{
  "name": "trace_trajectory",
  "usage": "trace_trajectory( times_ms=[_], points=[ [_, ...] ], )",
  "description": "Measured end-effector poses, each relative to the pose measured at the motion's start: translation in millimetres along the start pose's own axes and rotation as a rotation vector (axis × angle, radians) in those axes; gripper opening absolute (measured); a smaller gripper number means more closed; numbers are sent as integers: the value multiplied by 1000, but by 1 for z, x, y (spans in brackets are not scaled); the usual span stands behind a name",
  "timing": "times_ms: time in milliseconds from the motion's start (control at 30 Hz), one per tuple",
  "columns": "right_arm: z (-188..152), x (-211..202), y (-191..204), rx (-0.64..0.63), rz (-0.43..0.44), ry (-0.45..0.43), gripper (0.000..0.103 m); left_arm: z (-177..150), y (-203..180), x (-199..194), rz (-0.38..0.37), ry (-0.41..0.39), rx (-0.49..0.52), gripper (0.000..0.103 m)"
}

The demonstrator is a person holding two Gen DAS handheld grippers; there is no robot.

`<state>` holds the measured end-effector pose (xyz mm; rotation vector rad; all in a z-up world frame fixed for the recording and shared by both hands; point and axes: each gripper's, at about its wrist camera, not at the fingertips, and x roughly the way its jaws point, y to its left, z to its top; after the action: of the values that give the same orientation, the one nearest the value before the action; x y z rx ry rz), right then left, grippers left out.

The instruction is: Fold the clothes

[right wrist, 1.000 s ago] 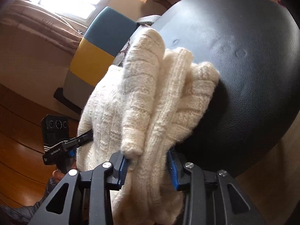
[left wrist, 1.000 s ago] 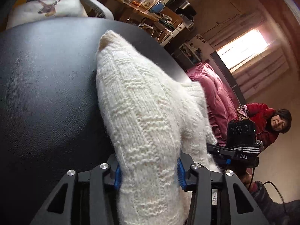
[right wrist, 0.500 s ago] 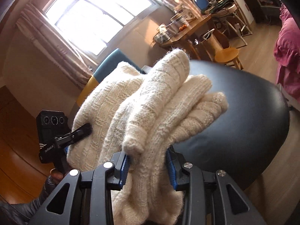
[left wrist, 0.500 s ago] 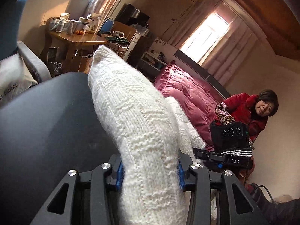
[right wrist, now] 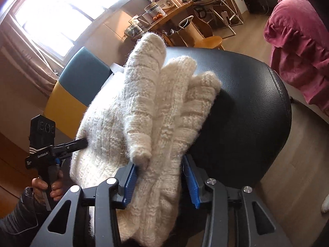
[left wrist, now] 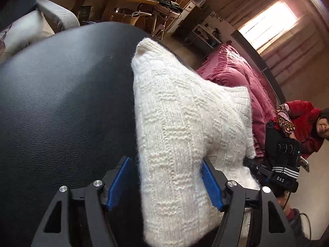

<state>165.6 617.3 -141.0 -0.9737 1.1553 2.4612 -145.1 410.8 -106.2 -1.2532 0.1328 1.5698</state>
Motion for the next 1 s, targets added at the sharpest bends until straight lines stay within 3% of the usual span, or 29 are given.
trace_trajectory(
  times_ms=[100,167,233,333,433,533,633,733,833,1000],
  points=[
    [5,-28,17,-78,-77,-67,45,-1,-7,-25,26,-89,18,69],
    [13,-48,46,-201,-138,-152,45,-3,-14,-39,28,-148,40,71],
    [29,-55,76,-312,-138,-199,49,-9,-29,-29,24,-128,82,71],
    [54,-35,113,-442,-126,-188,49,-17,-52,-13,19,-98,145,71],
    [75,4,126,-525,-147,-101,48,-26,-75,3,14,-68,208,71],
    [75,44,102,-487,-237,80,45,-35,-98,19,8,-38,271,71],
    [53,43,59,-407,-191,52,45,-54,-109,34,67,-40,344,71],
    [37,37,50,-383,-174,-44,45,-75,-117,48,146,-54,413,74],
    [32,38,54,-394,-205,-98,45,-71,-119,50,147,-61,373,80],
    [35,33,61,-320,-197,-123,45,-62,-125,38,176,-77,342,81]
  ],
)
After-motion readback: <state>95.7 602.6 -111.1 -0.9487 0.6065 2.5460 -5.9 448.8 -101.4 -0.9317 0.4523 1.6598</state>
